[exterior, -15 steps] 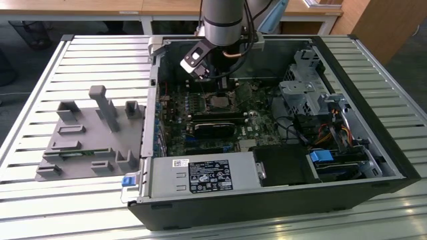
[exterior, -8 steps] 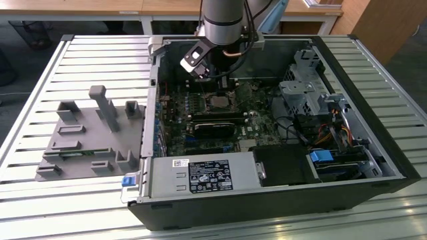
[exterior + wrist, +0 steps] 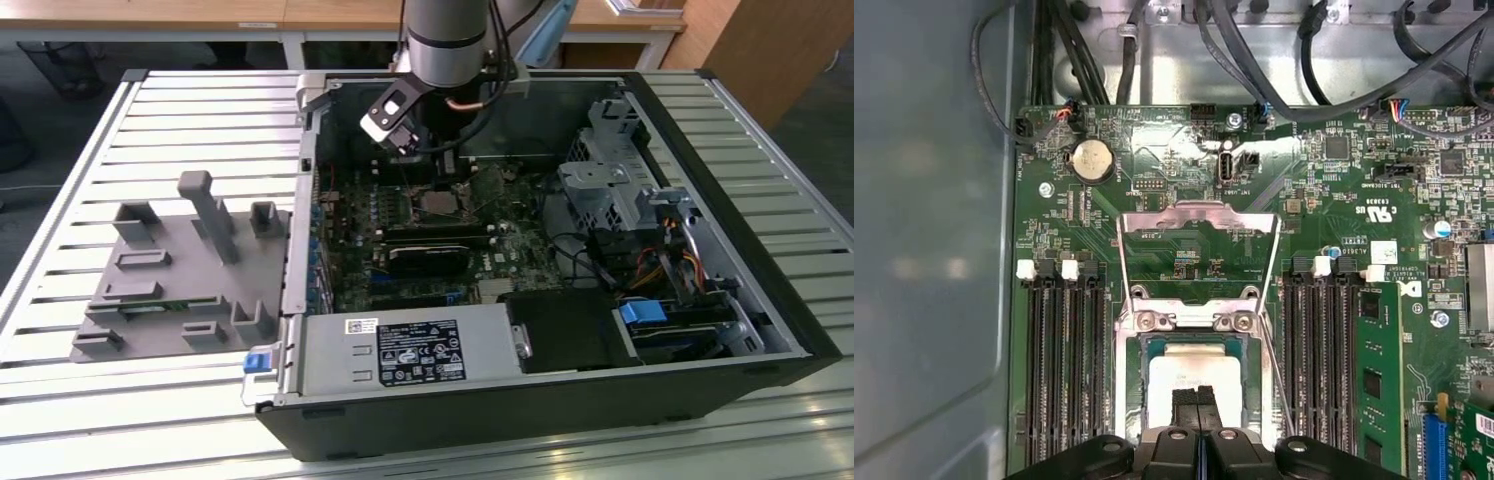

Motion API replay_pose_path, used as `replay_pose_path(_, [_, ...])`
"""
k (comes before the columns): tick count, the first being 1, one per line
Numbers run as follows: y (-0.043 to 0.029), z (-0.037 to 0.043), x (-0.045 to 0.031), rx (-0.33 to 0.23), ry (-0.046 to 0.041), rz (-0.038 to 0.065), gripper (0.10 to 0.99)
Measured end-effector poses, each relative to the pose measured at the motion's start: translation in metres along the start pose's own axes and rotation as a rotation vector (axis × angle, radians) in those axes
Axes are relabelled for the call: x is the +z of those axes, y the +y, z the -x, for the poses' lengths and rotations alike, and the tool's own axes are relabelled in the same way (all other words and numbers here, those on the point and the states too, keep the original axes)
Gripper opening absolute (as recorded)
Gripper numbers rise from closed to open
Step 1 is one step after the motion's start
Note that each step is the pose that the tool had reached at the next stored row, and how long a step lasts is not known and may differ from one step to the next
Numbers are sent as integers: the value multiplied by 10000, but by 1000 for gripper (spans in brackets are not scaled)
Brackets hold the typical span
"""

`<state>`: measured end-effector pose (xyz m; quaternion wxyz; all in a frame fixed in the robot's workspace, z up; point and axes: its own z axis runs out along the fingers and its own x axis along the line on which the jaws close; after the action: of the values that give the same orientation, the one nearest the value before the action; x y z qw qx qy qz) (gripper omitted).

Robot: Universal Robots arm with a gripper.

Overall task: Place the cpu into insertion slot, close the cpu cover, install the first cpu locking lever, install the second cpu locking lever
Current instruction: 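Close the cpu cover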

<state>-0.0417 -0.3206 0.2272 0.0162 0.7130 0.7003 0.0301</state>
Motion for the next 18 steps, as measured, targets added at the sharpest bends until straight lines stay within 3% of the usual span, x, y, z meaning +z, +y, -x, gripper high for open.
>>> replay_pose_path(9, [6, -2, -100, 0, 0, -4, 122])
replay_pose_path(18, [19, -6, -292, 0, 0, -10, 122])
